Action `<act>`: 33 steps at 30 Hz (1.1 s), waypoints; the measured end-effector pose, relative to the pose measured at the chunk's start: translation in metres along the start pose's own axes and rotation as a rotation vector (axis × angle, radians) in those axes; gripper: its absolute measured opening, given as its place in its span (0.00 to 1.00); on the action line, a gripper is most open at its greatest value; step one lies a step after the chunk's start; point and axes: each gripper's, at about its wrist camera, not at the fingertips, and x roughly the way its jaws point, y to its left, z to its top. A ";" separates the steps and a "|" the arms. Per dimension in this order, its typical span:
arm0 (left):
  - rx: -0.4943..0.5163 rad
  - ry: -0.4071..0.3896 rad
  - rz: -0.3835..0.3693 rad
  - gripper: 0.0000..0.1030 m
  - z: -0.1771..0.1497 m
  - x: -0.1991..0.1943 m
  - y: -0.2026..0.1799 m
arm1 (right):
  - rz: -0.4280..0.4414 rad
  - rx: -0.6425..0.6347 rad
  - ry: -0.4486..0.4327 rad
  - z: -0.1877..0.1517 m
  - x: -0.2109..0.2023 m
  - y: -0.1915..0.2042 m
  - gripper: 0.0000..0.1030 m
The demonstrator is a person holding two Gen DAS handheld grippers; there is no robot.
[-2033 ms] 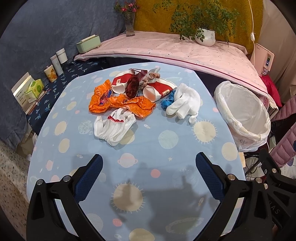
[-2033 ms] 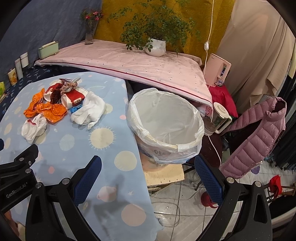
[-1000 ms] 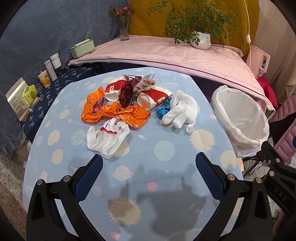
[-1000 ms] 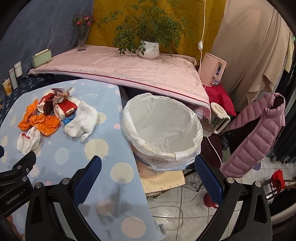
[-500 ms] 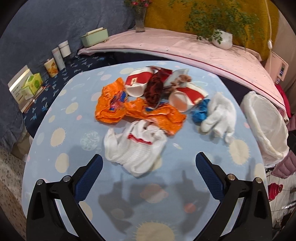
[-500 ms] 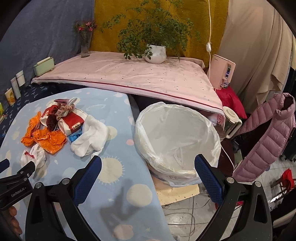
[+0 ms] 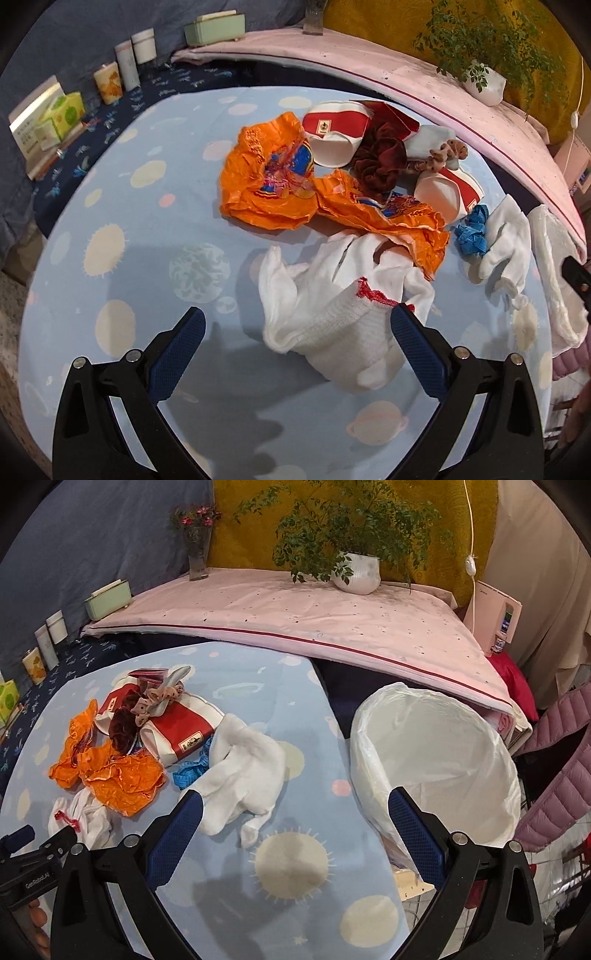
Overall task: Collect trash
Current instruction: 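Grasp the white cloth with the left gripper while the right gripper grasps the white glove, then carry the white cloth and glove over the bin and open both grippers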
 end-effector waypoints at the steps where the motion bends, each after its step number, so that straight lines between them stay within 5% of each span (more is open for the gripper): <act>1: -0.011 0.008 -0.014 0.93 0.001 0.003 0.001 | 0.003 0.002 0.005 0.001 0.004 0.003 0.93; 5: -0.033 0.032 -0.054 0.90 0.002 0.012 0.003 | 0.006 0.006 0.024 0.004 0.021 0.013 0.93; 11: -0.006 0.055 -0.143 0.58 0.001 0.014 -0.003 | 0.014 -0.007 0.050 0.005 0.043 0.026 0.83; 16: 0.012 0.057 -0.179 0.33 0.001 0.008 -0.009 | 0.038 -0.015 0.094 0.000 0.061 0.034 0.63; 22: 0.004 0.053 -0.196 0.12 0.000 0.000 -0.007 | 0.085 -0.015 0.129 -0.007 0.068 0.036 0.21; 24: -0.002 0.046 -0.195 0.10 0.001 -0.005 -0.006 | 0.104 -0.005 0.124 -0.007 0.064 0.034 0.10; 33: 0.007 -0.037 -0.214 0.09 0.011 -0.046 -0.014 | 0.145 0.013 0.024 0.012 0.019 0.019 0.08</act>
